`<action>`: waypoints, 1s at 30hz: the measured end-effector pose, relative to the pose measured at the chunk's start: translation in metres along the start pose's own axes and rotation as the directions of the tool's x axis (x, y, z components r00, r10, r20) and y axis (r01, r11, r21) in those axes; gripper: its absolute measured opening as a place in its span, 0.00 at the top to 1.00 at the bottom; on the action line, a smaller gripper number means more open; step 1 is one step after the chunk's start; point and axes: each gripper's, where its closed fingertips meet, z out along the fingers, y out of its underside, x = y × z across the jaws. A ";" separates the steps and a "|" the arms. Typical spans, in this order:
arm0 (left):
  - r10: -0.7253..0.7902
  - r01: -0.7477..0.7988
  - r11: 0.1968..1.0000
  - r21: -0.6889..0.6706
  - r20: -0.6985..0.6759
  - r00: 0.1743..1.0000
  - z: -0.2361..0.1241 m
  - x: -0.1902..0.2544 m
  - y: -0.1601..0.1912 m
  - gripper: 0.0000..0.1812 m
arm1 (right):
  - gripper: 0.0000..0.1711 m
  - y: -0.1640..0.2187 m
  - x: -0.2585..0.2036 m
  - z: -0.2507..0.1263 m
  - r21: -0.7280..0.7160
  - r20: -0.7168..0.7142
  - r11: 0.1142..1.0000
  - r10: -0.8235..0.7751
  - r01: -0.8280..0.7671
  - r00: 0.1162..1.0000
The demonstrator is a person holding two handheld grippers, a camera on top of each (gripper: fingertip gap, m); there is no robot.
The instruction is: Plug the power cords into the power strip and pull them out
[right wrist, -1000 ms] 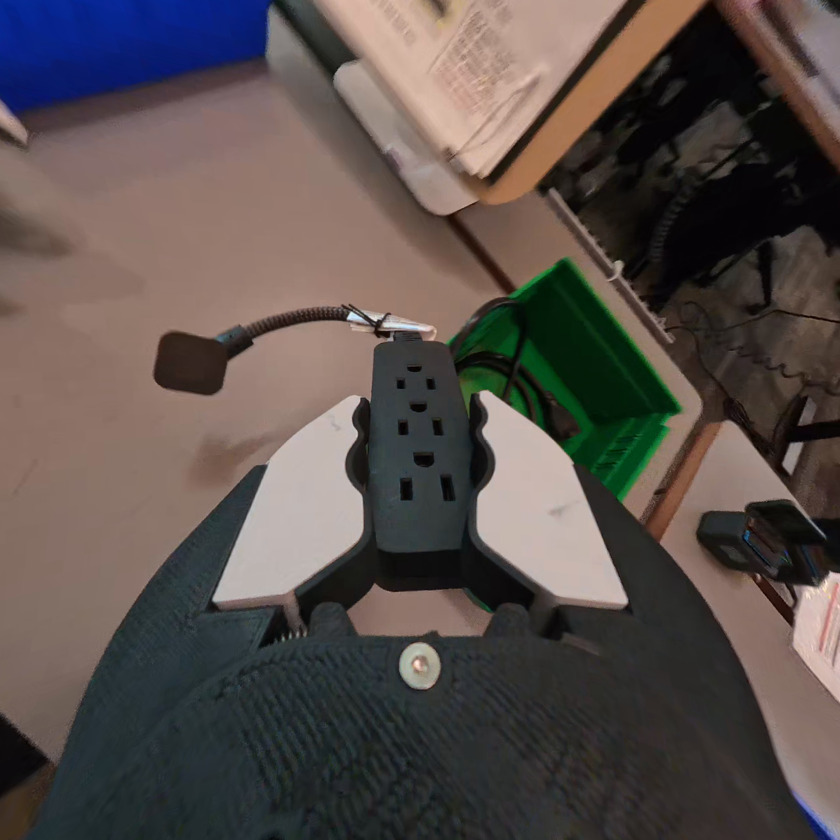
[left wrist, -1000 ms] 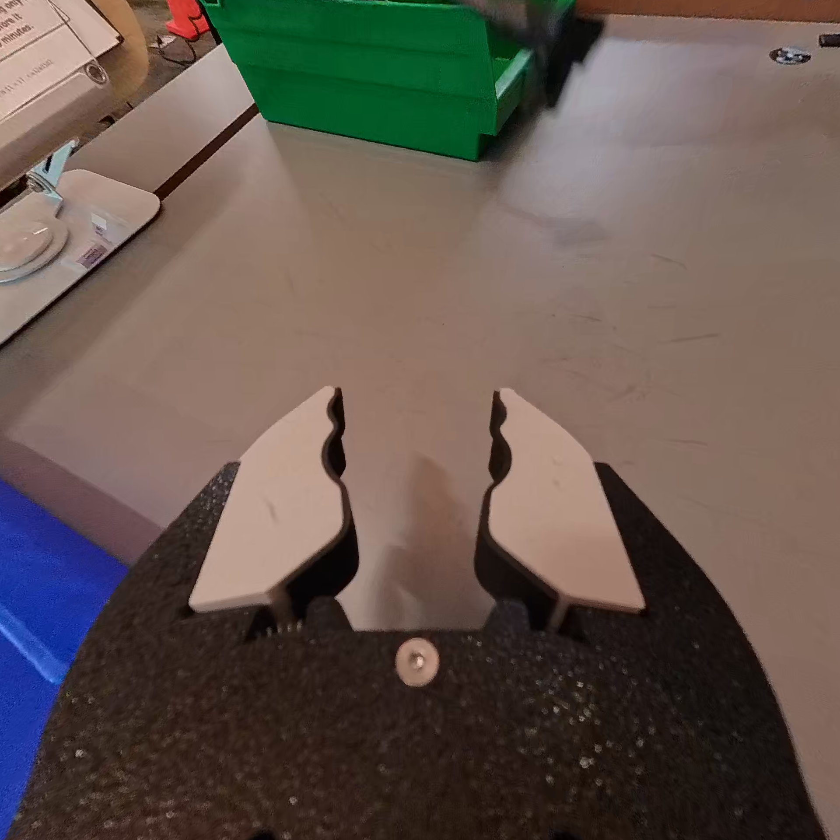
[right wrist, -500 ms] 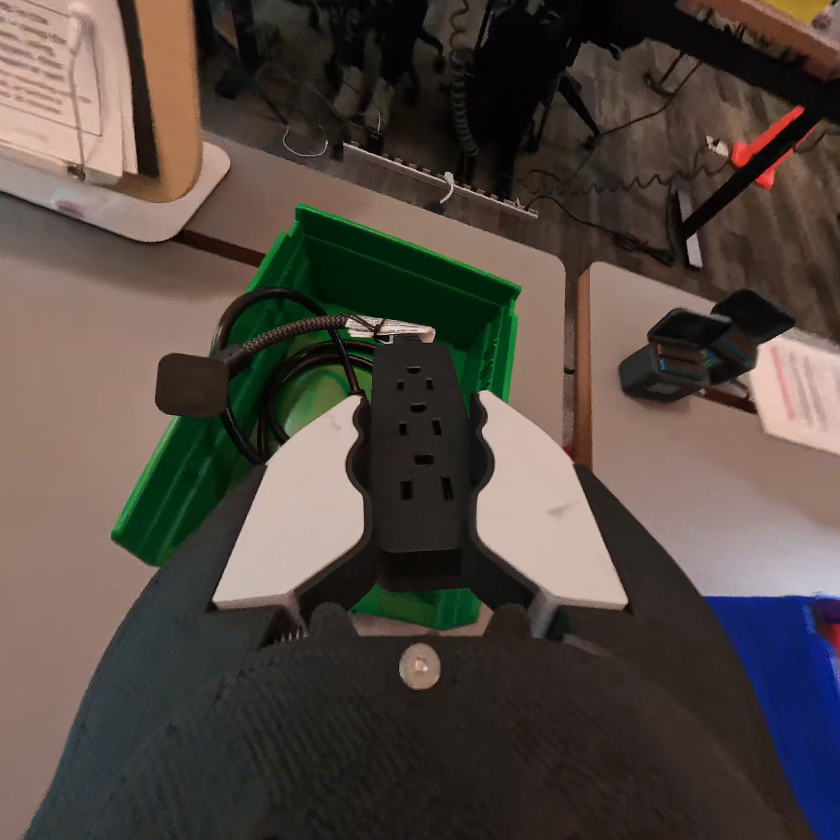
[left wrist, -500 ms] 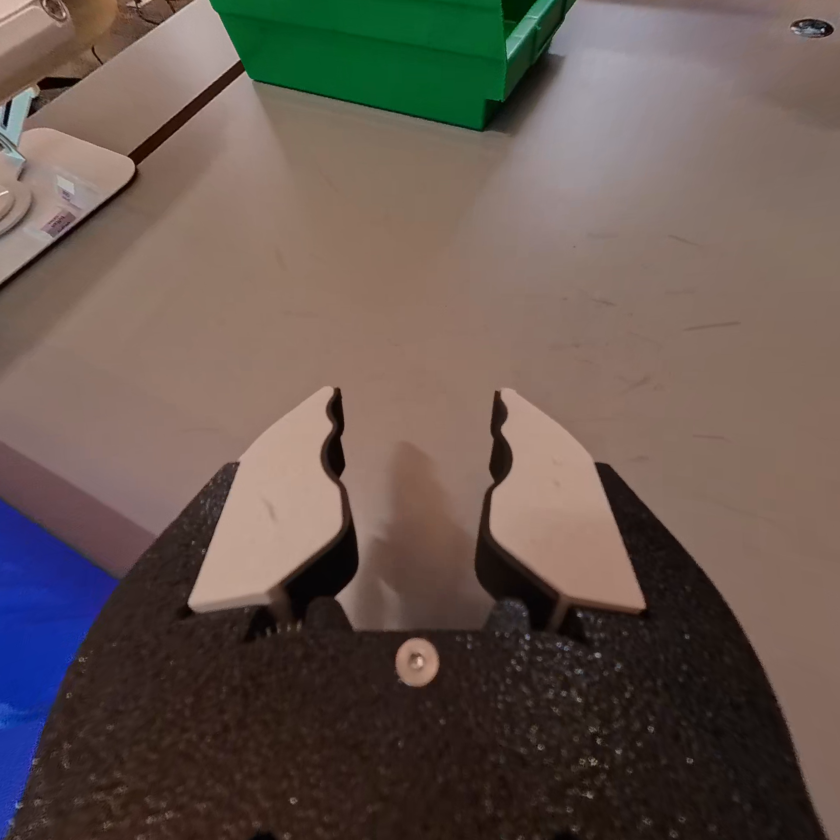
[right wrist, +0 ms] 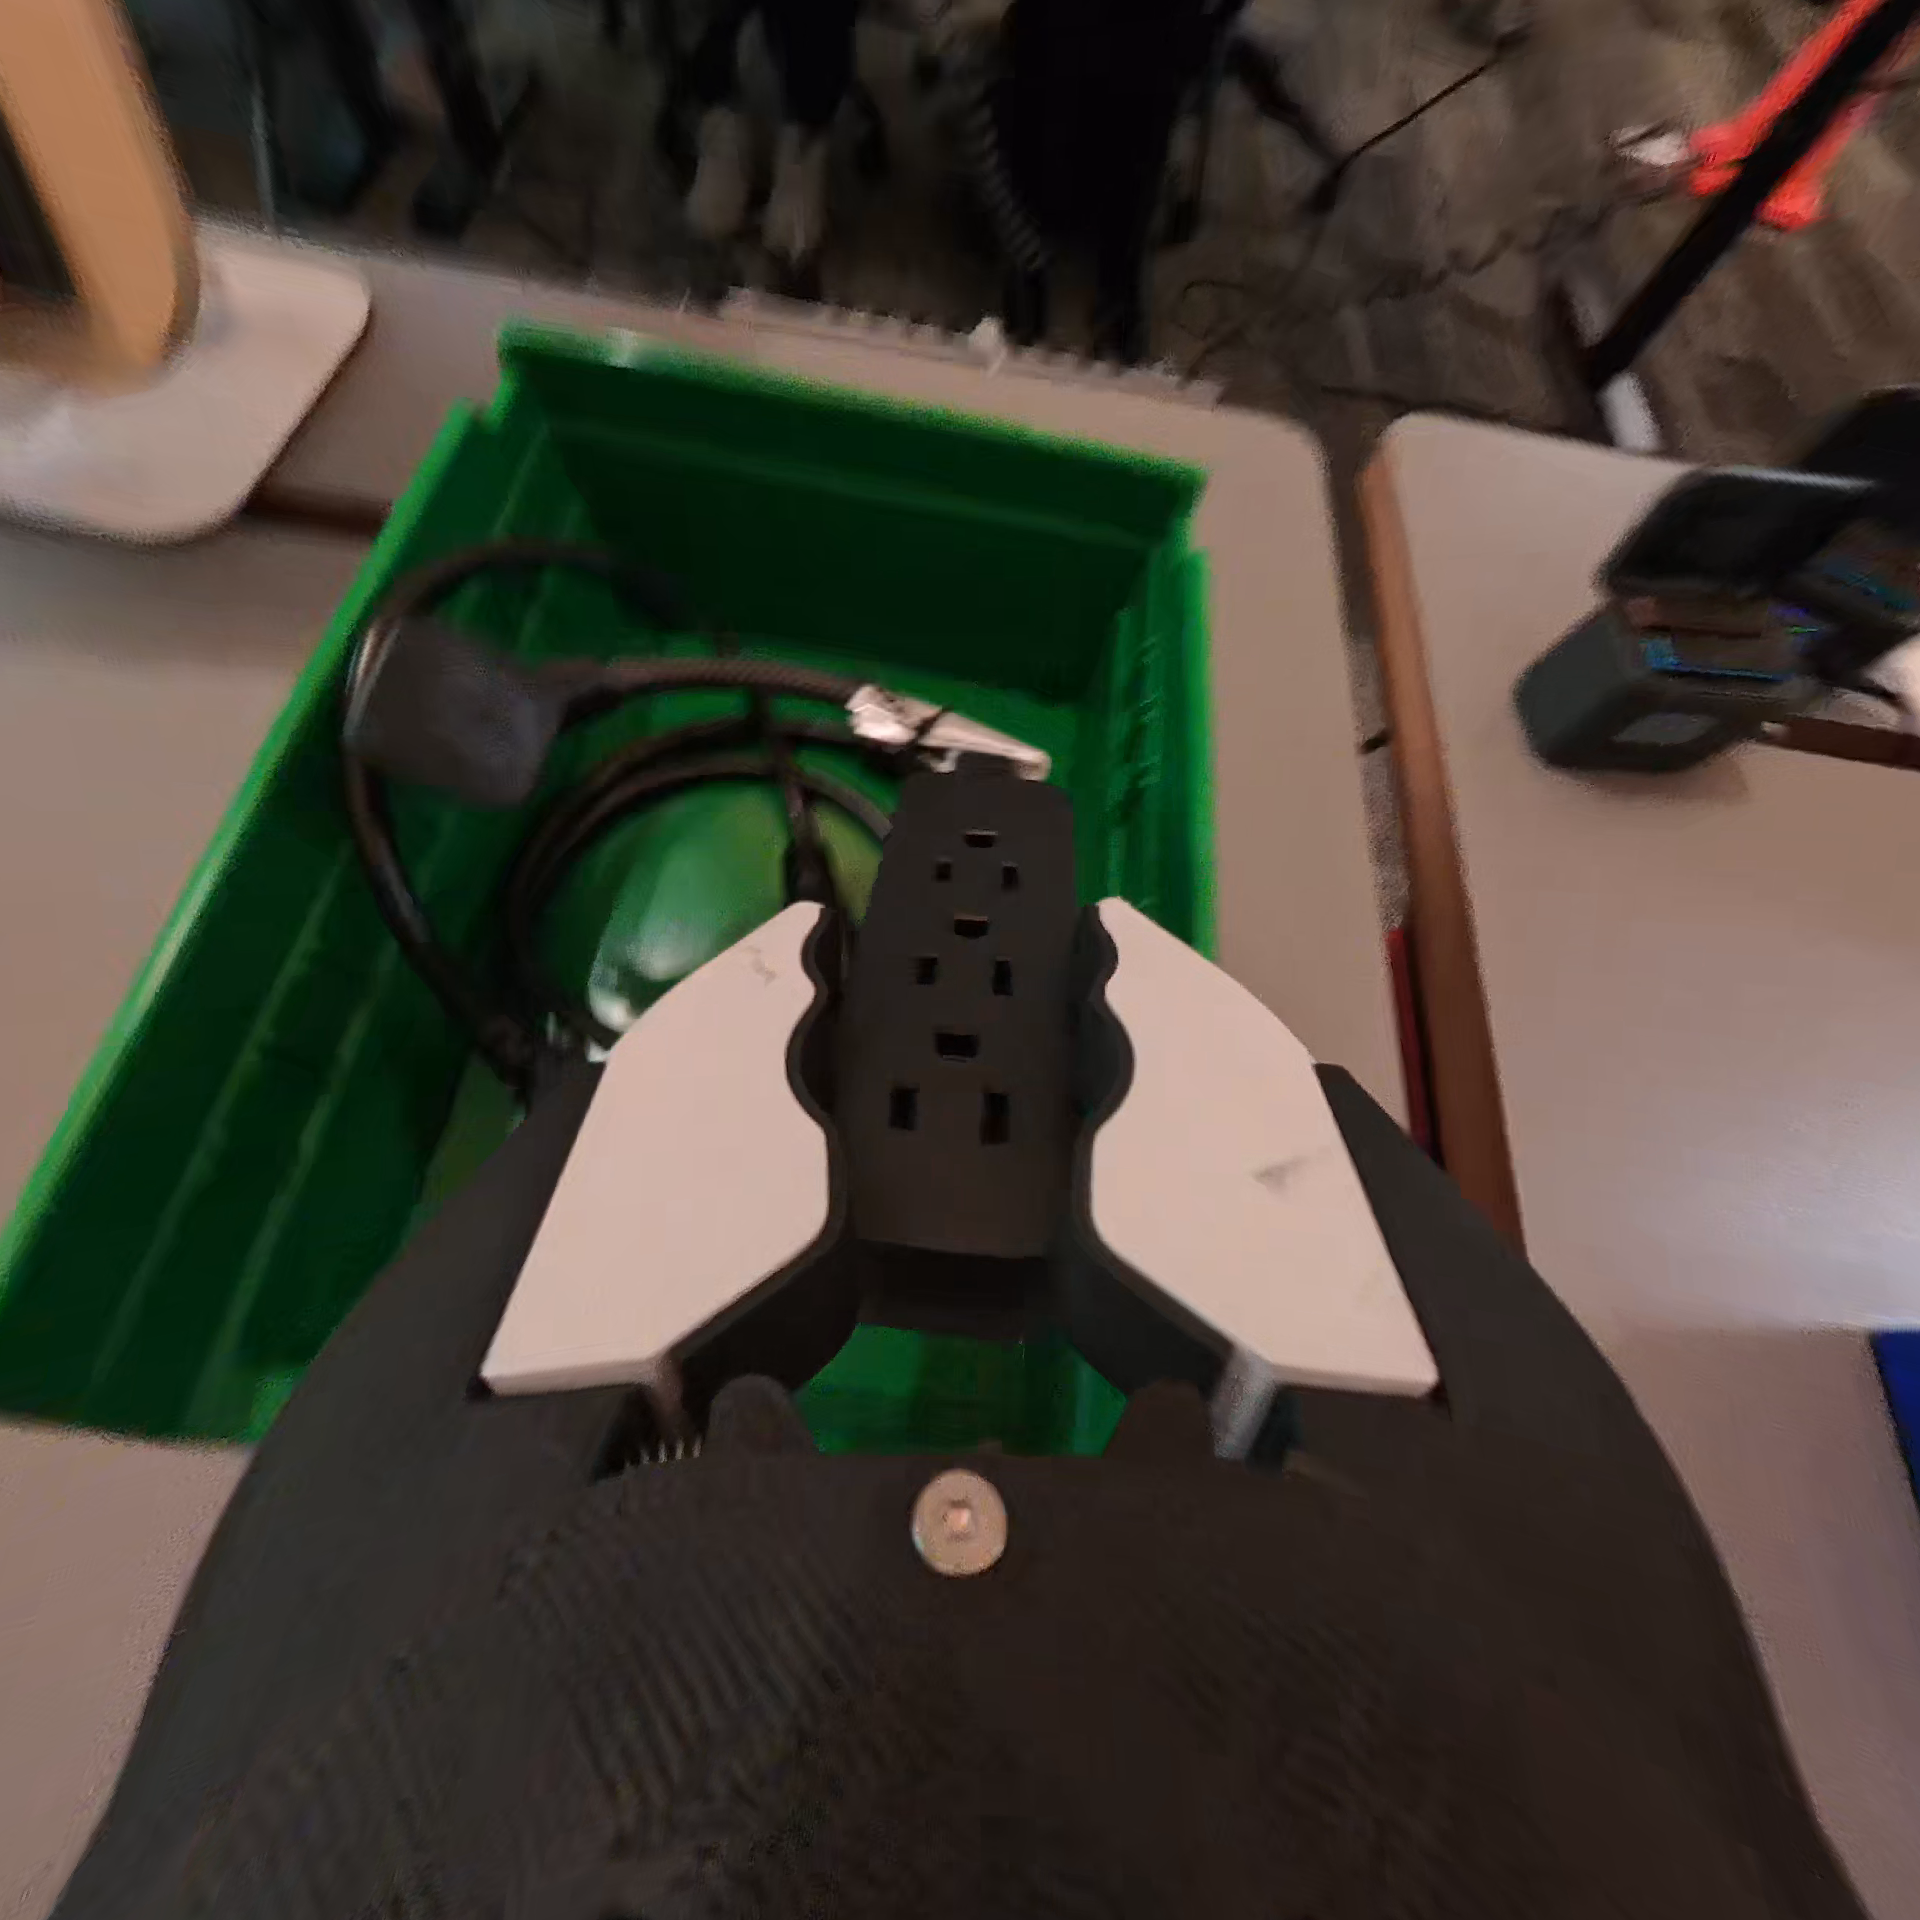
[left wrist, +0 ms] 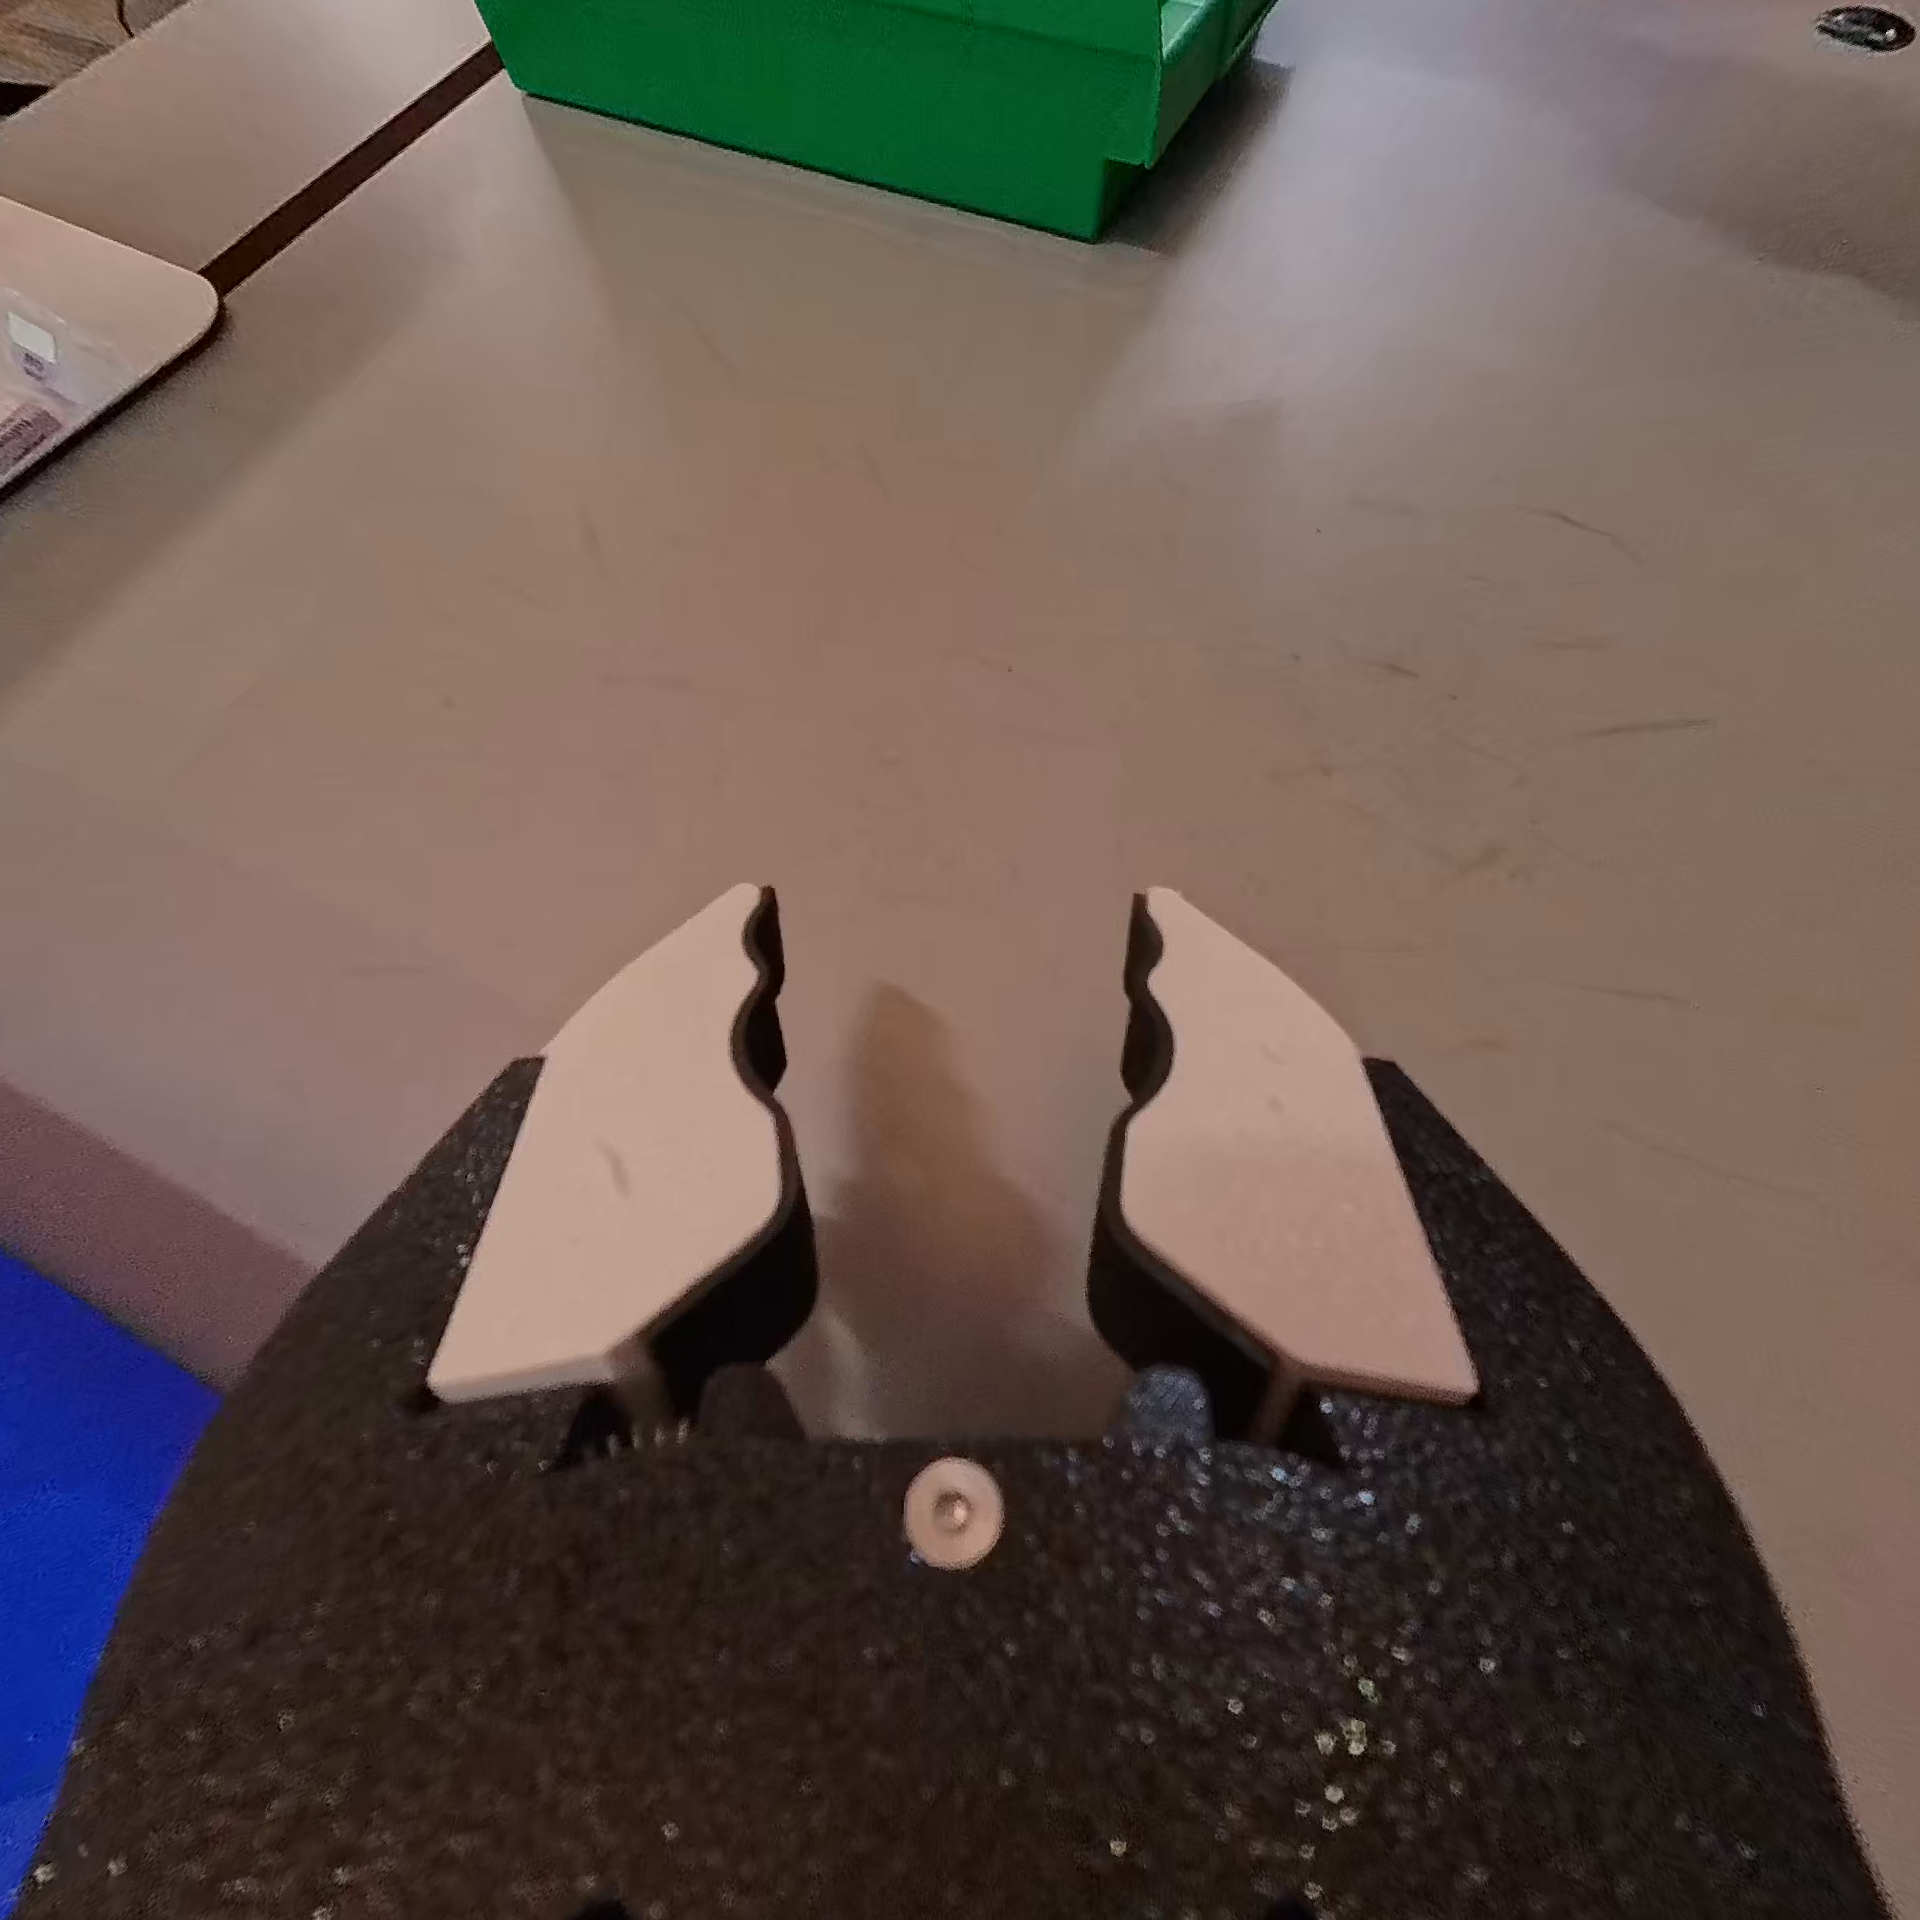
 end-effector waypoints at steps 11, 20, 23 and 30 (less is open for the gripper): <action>0.010 -0.010 1.000 -0.008 0.013 1.000 0.003 0.001 -0.001 0.63 | 0.34 0.040 -0.058 -0.038 -0.063 0.071 0.970 -0.231 0.236 0.970; -0.005 -0.003 0.995 0.099 0.083 0.997 0.008 0.002 -0.026 0.56 | 0.32 0.100 -0.194 -0.085 0.122 0.265 0.991 -0.088 0.057 0.960; -0.035 0.021 0.982 0.187 0.071 0.997 0.009 0.013 -0.046 0.52 | 0.32 0.122 -0.217 -0.079 0.082 0.207 0.997 -0.010 -0.007 0.978; -0.032 0.082 0.922 0.378 -0.136 0.990 0.011 0.086 -0.093 0.43 | 0.38 0.143 -0.236 -0.094 -0.027 0.013 0.972 -0.233 0.233 0.973</action>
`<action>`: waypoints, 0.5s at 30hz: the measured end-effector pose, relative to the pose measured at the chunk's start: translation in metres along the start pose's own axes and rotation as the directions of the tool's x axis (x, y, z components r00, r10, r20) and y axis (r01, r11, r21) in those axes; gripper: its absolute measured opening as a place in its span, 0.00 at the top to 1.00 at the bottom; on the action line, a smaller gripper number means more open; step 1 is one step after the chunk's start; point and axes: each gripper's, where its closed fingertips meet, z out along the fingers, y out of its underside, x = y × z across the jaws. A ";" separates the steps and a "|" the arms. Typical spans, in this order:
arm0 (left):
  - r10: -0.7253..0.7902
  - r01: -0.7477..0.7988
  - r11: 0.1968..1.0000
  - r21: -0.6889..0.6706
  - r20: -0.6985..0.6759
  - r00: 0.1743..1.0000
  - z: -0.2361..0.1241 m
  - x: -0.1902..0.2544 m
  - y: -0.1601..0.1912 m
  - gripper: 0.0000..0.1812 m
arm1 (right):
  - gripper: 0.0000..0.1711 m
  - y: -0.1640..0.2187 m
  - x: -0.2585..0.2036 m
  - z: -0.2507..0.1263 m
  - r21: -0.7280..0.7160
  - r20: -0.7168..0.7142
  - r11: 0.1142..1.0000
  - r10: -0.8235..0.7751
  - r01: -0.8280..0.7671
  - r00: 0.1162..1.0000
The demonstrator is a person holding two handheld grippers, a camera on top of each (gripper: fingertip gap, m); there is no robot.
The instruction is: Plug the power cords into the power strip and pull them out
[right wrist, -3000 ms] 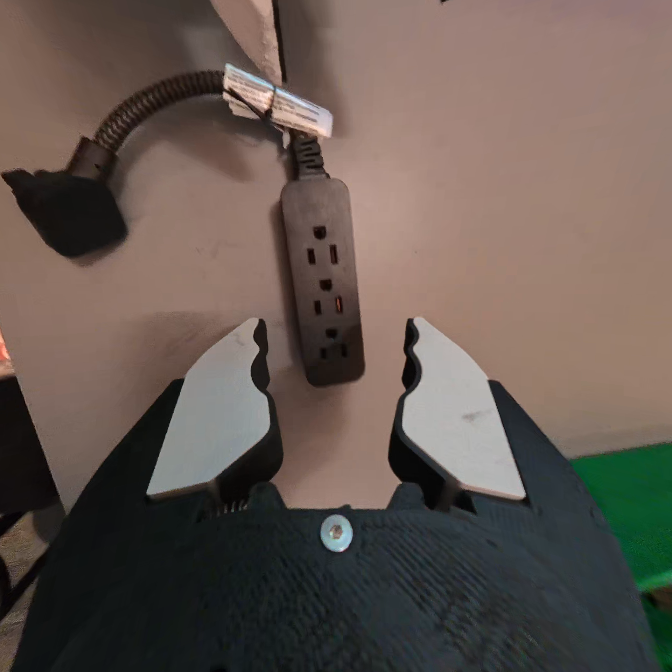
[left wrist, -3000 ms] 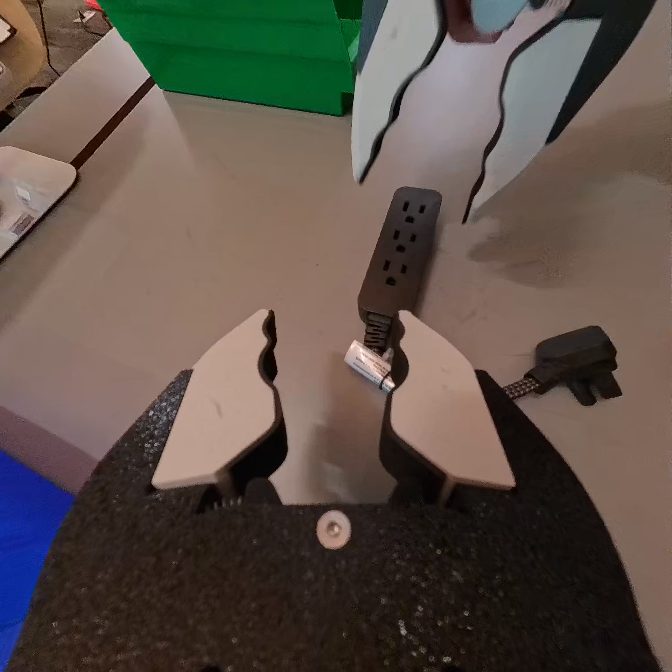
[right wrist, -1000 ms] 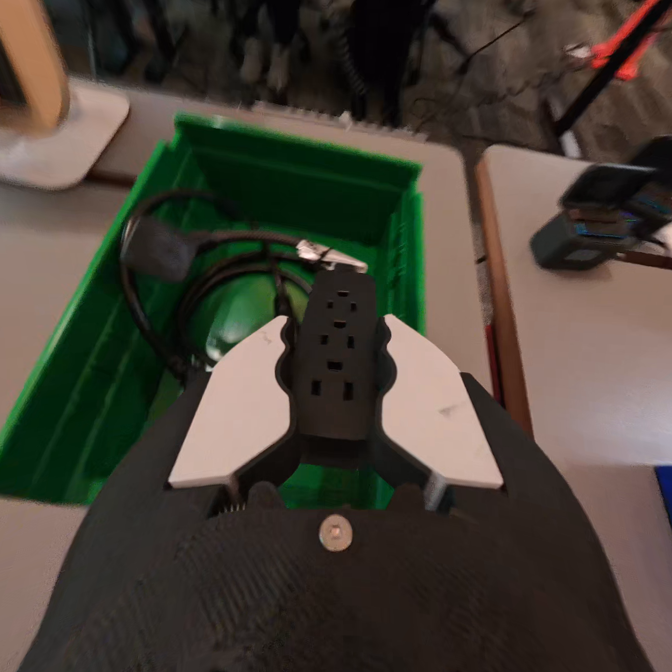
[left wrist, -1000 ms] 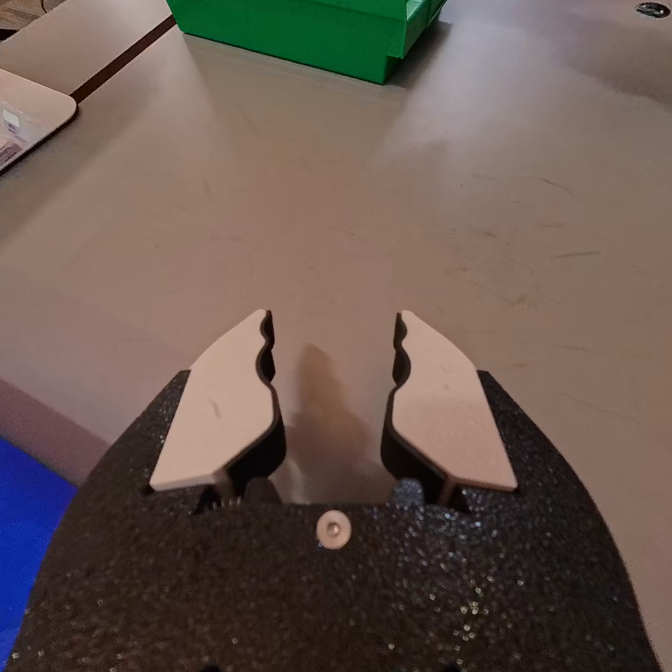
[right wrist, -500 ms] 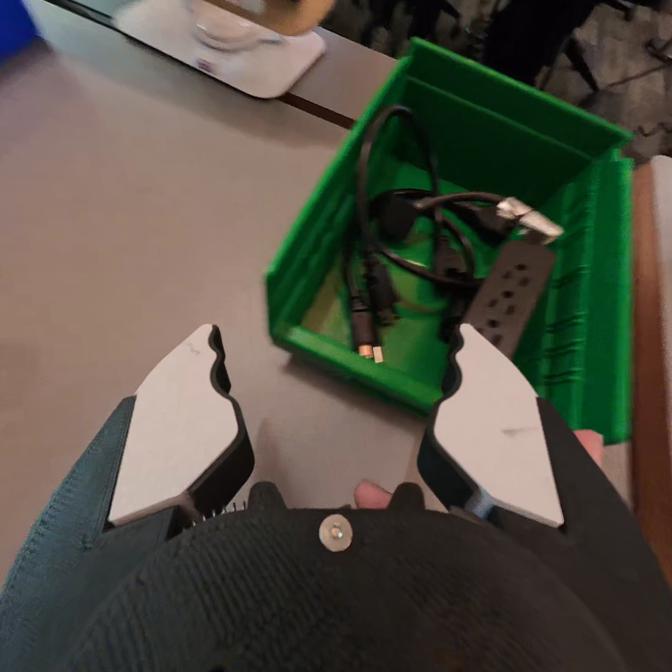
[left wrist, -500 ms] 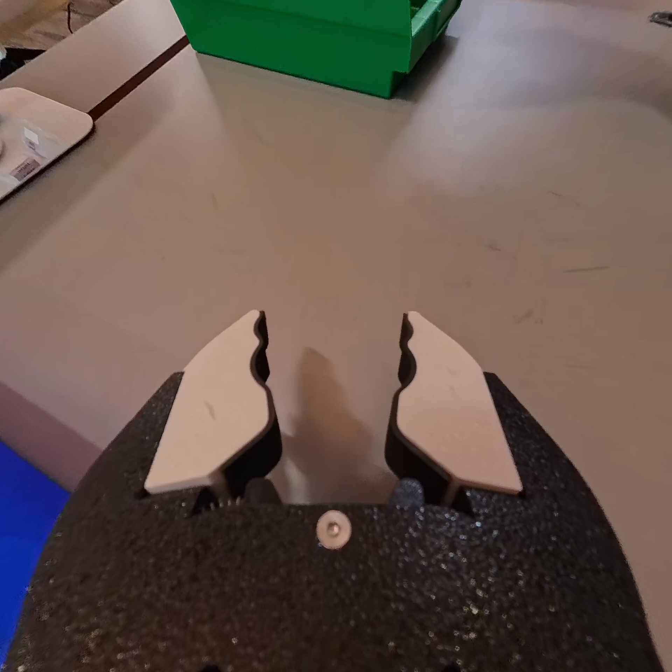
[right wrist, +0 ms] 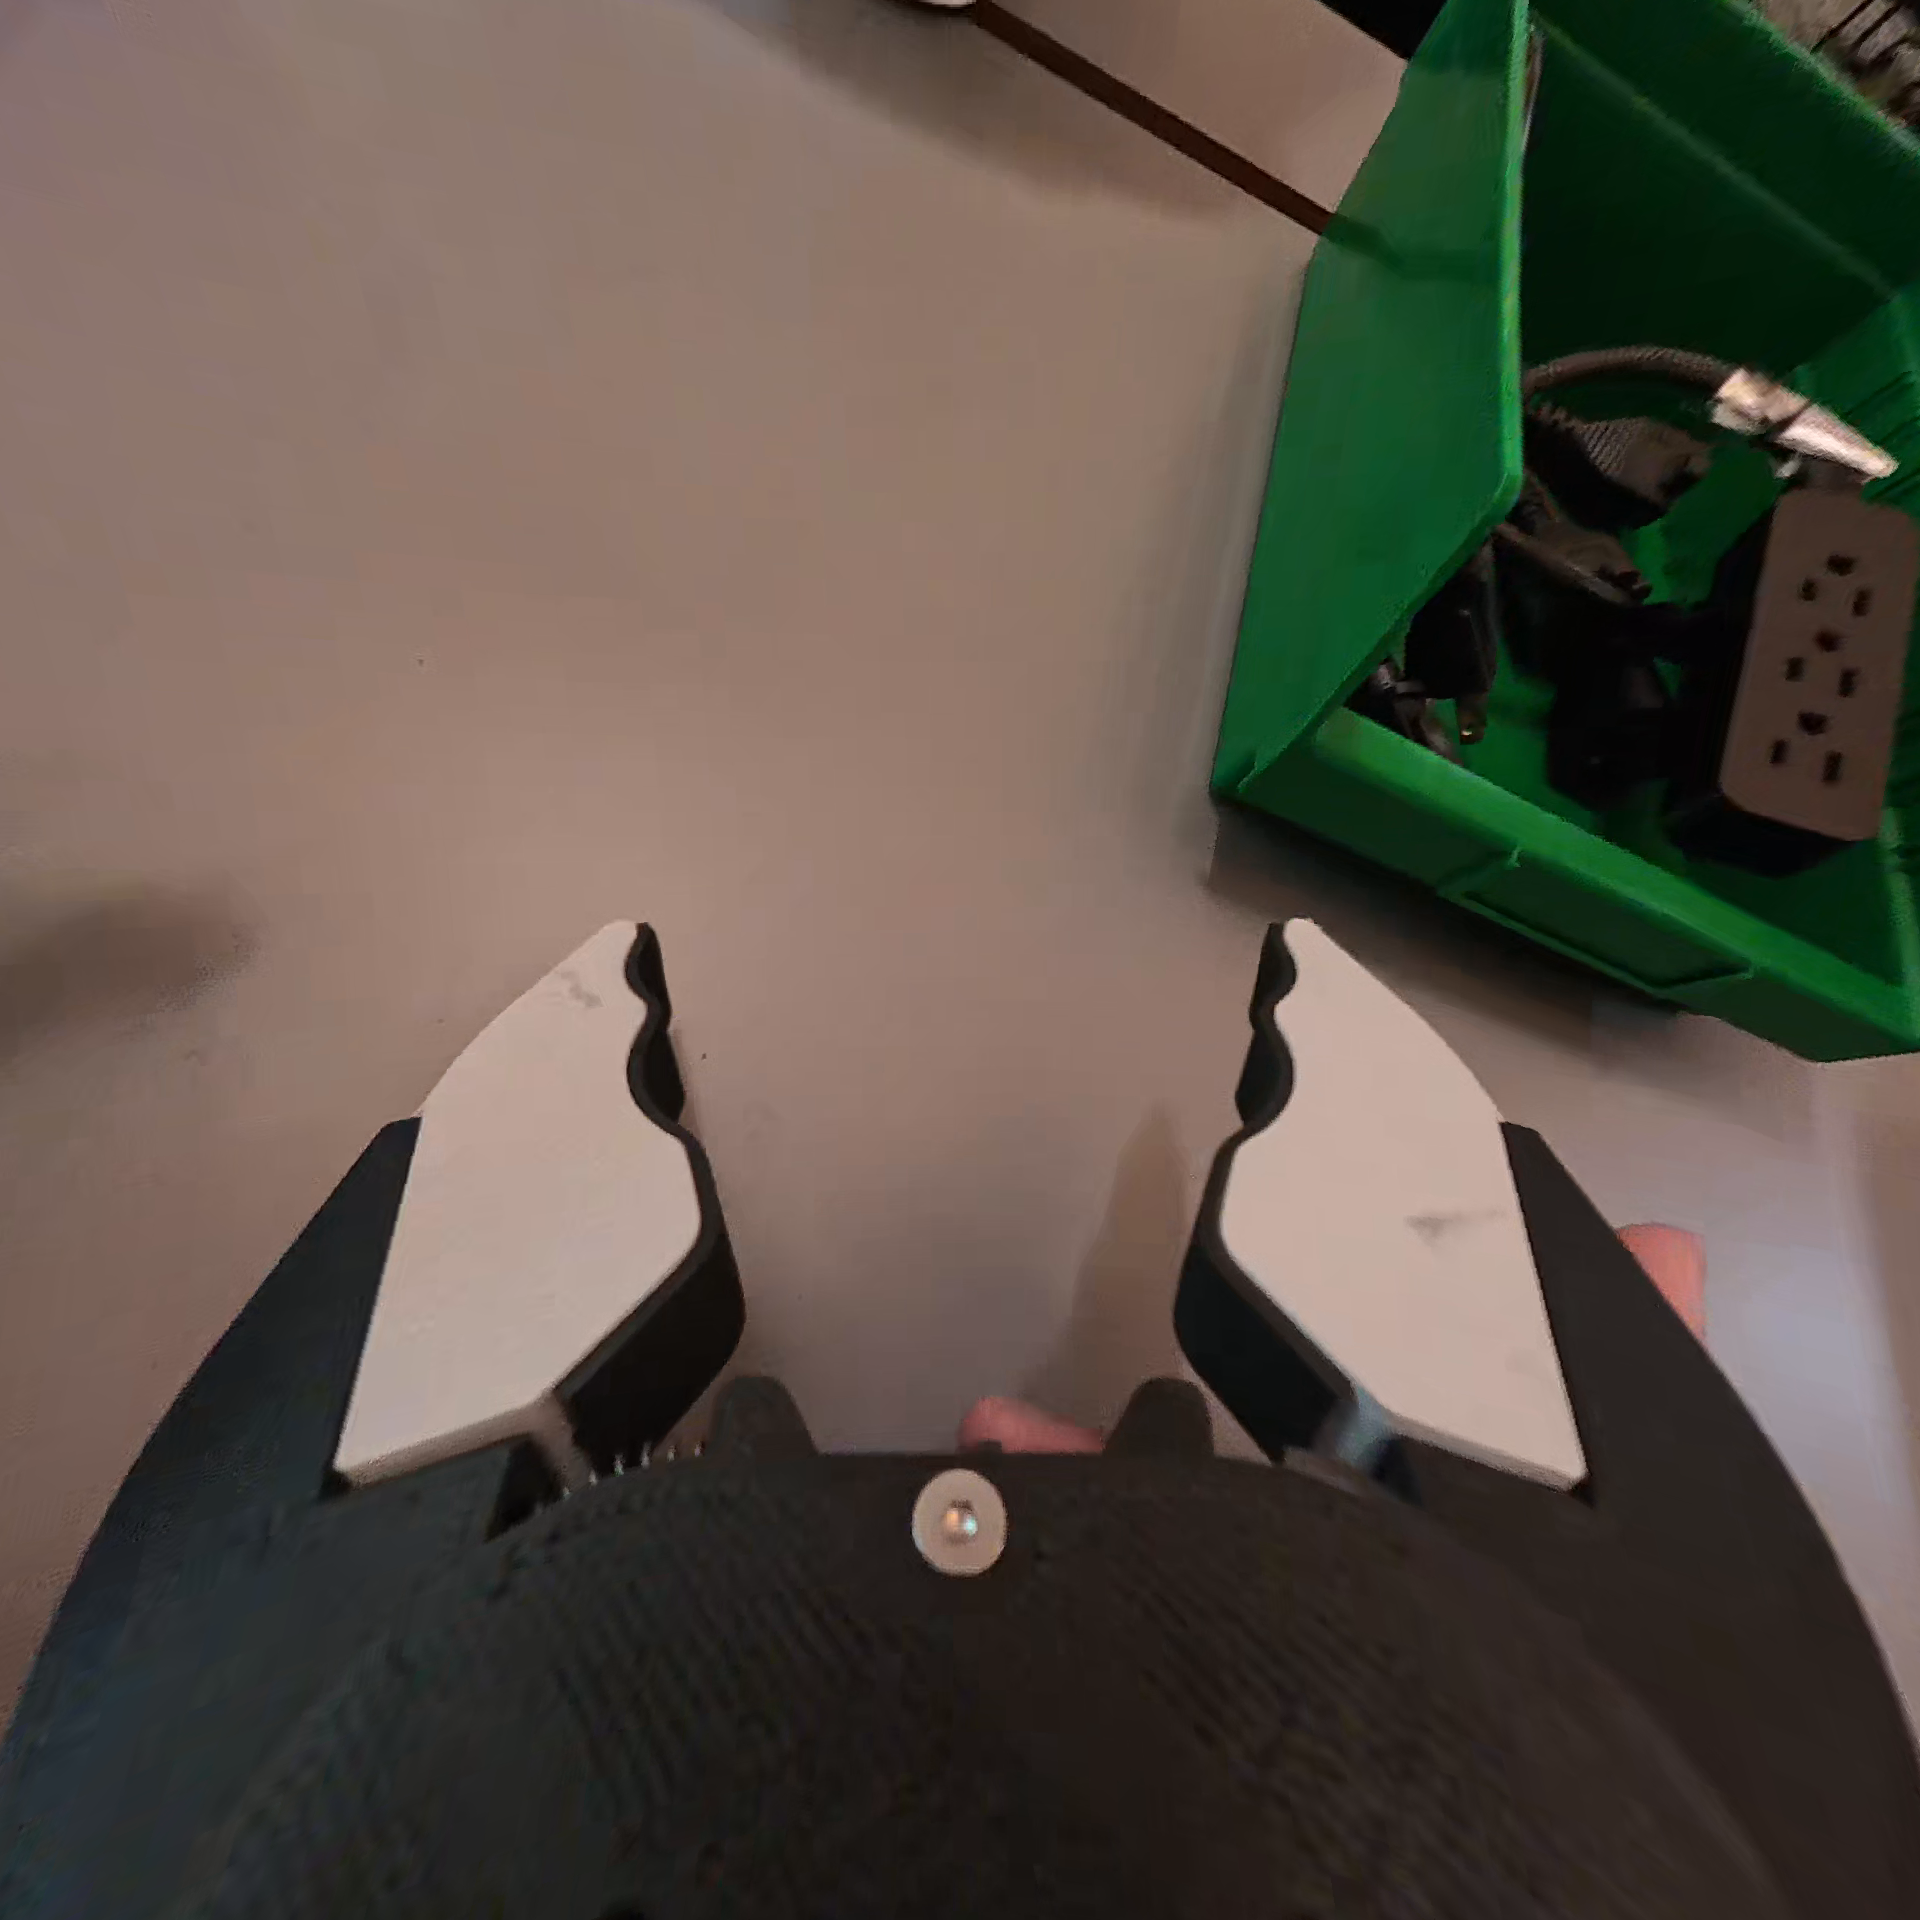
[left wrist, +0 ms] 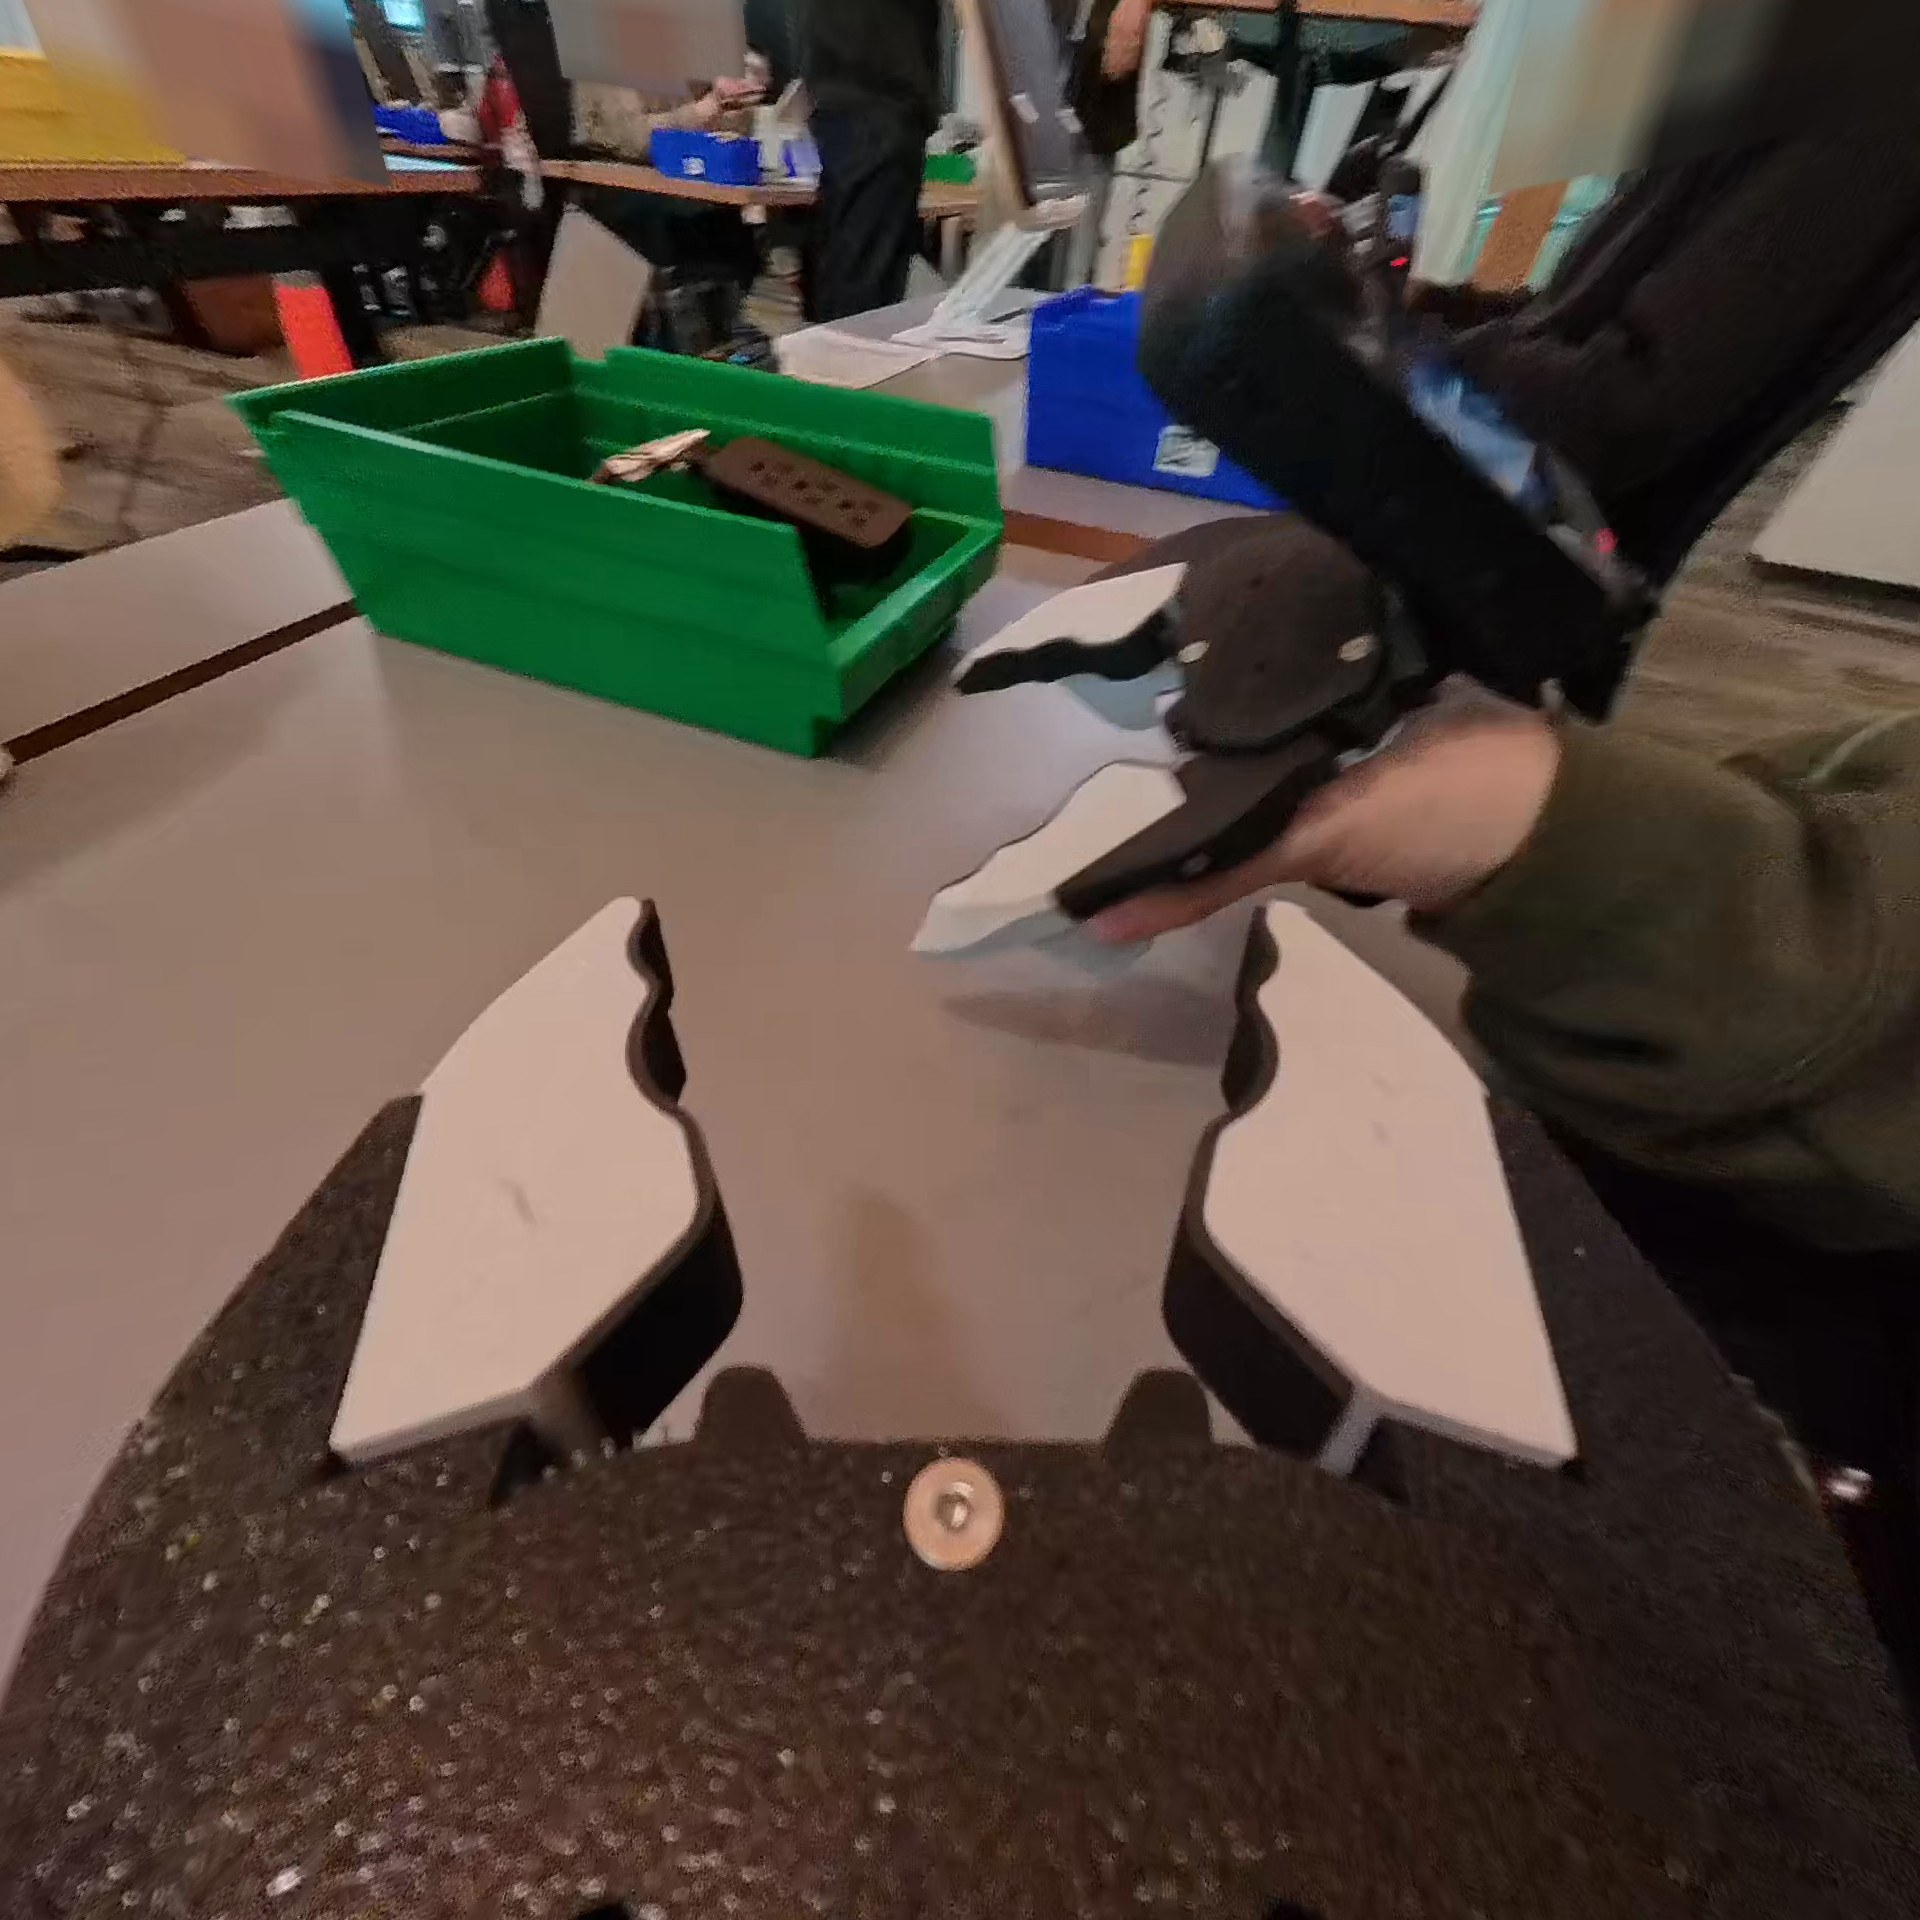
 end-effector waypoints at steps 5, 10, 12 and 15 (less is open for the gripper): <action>0.062 -0.065 0.998 -0.012 -0.144 0.988 0.011 0.056 -0.008 0.44 | 0.37 -0.001 -0.009 -0.014 -0.024 -0.038 0.996 -0.084 0.083 0.996; 0.119 -0.110 0.989 0.102 -0.092 0.989 0.008 0.075 -0.035 0.44 | 0.36 -0.011 -0.013 -0.016 -0.045 -0.121 0.985 -0.170 0.165 0.978; 0.014 0.001 0.990 0.140 -0.106 0.994 0.004 0.075 -0.044 0.44 | 0.36 -0.016 -0.013 -0.016 -0.048 -0.156 0.980 -0.201 0.195 0.967; -0.130 0.150 0.981 0.121 -0.154 0.979 0.004 0.072 -0.042 0.51 | 0.37 -0.024 -0.017 -0.013 -0.051 -0.193 0.967 -0.254 0.249 0.948</action>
